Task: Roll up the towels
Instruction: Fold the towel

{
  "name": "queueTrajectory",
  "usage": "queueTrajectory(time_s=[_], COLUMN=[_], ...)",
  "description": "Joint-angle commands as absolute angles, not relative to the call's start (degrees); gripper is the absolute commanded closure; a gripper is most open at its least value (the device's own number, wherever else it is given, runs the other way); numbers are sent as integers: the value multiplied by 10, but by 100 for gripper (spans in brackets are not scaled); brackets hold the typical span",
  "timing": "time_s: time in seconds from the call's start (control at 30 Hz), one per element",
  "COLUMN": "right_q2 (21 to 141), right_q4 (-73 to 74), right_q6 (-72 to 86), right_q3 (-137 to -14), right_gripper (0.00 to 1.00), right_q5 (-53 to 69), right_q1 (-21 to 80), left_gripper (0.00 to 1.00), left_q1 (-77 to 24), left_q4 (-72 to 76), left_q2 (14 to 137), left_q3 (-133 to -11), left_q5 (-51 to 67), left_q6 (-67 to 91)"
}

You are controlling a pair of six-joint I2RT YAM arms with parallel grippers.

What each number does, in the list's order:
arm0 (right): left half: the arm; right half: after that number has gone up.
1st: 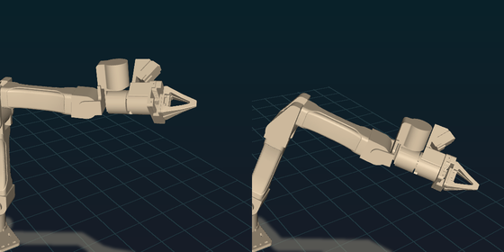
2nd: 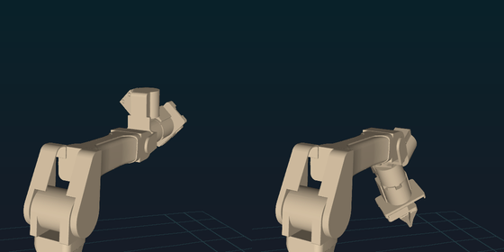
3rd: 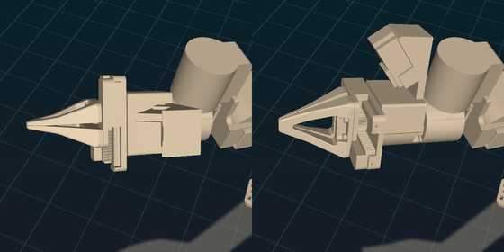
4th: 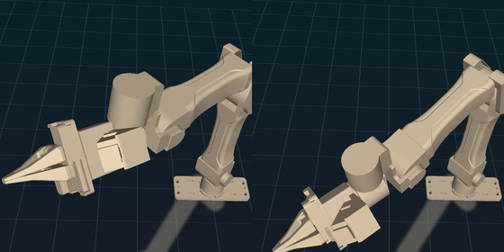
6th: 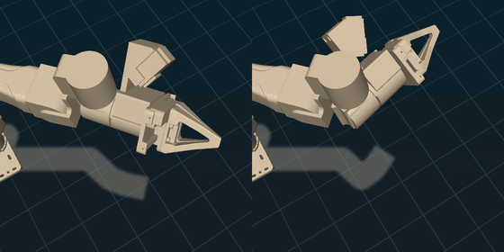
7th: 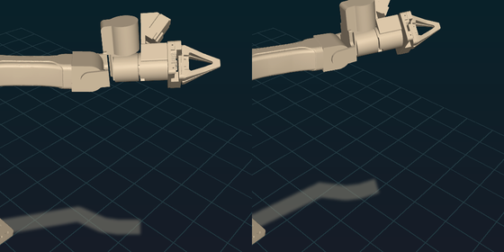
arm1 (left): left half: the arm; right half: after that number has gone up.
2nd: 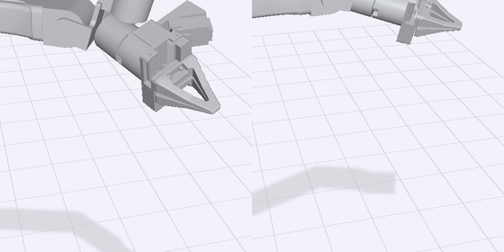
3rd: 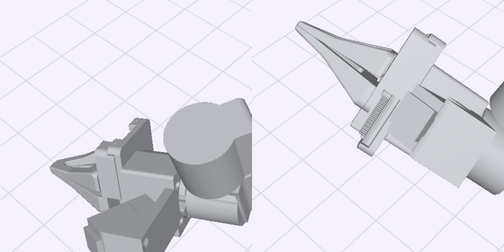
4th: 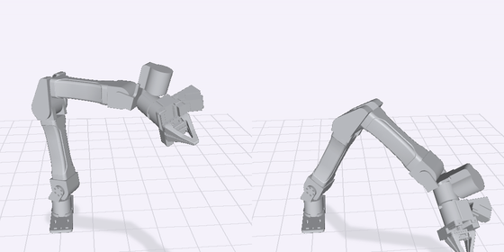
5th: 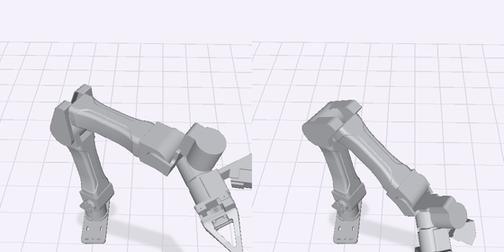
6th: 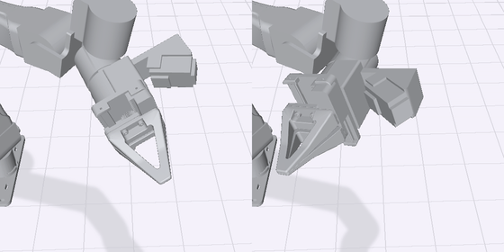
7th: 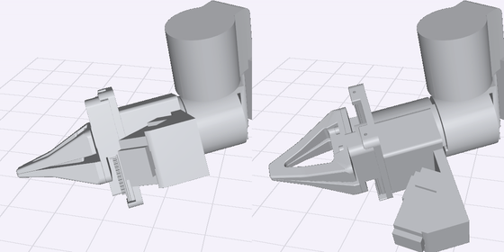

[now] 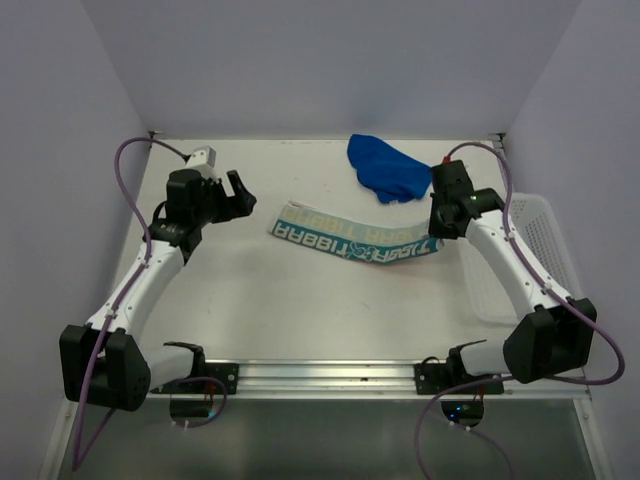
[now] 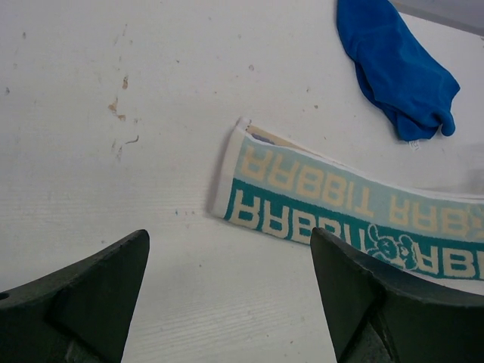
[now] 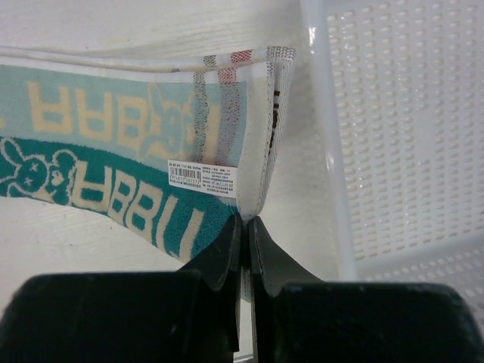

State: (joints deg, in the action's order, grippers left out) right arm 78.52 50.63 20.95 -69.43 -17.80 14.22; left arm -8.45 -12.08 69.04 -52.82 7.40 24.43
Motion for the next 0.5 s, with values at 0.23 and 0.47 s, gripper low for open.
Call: queueTrajectory(time_s=[0.23, 0.47], right_q2=[771, 820], right_q4=[597, 551], right_q6=[159, 189], right_q3=[-816, -835], right_gripper=[100, 100], right_q5=[-244, -180], right_q1=[143, 189], left_gripper=[7, 7], left_q1=[-100, -100], left_q4=[-104, -100], left_q2=[681, 684], left_q3=[-526, -525], left_q5=[117, 121], left_q6=[237, 237])
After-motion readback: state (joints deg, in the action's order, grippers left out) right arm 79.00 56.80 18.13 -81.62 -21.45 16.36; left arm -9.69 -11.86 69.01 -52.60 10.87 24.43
